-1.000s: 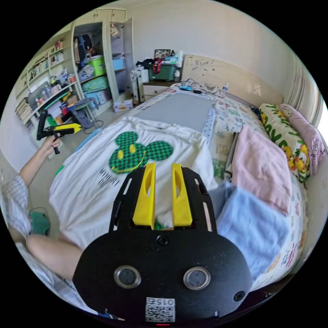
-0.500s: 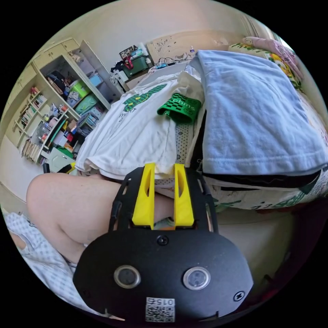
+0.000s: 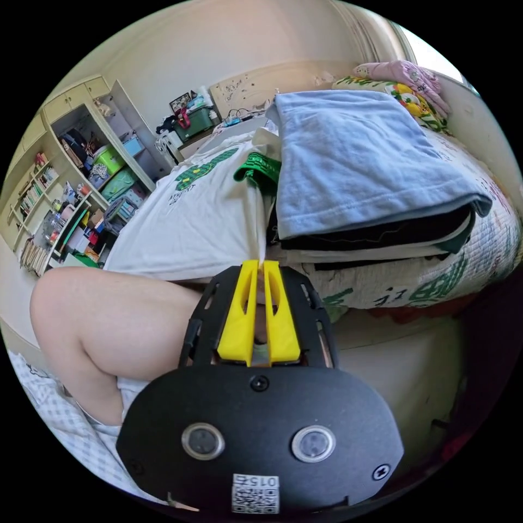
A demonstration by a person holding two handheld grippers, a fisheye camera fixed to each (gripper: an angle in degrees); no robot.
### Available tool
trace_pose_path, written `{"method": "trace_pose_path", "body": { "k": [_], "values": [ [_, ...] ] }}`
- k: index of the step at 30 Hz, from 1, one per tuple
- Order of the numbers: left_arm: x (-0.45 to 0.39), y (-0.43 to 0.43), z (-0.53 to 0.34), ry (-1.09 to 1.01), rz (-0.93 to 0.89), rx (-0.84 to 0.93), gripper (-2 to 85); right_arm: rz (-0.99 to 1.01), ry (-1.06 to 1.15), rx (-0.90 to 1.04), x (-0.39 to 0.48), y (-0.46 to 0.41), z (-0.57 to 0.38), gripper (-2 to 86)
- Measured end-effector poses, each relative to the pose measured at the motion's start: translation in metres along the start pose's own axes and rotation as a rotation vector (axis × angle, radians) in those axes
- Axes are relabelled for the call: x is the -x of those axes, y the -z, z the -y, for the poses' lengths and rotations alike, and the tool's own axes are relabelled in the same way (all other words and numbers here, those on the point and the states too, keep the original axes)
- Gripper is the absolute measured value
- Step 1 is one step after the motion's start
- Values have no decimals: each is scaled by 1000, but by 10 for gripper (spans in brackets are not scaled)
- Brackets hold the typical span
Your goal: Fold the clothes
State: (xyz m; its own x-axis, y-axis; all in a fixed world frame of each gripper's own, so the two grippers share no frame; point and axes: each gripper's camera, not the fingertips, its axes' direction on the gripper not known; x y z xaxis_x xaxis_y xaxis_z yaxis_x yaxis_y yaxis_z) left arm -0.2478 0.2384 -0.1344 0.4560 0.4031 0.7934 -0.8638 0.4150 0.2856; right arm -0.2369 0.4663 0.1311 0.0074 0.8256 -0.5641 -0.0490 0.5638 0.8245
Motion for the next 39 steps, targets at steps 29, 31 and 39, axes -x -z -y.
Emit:
{"method": "trace_pose_path", "body": {
  "k": [29,31,39],
  "values": [
    [20,-48,150,-20,63,-13,10,-471,411,-142,314,131,165,99],
    [20,-47,146,-5,50,-42,6,-523,420,-216,319,144,159,85],
    [19,-49,152,29,-3,-39,1,-325,490,115,299,25,249,115]
  ]
}}
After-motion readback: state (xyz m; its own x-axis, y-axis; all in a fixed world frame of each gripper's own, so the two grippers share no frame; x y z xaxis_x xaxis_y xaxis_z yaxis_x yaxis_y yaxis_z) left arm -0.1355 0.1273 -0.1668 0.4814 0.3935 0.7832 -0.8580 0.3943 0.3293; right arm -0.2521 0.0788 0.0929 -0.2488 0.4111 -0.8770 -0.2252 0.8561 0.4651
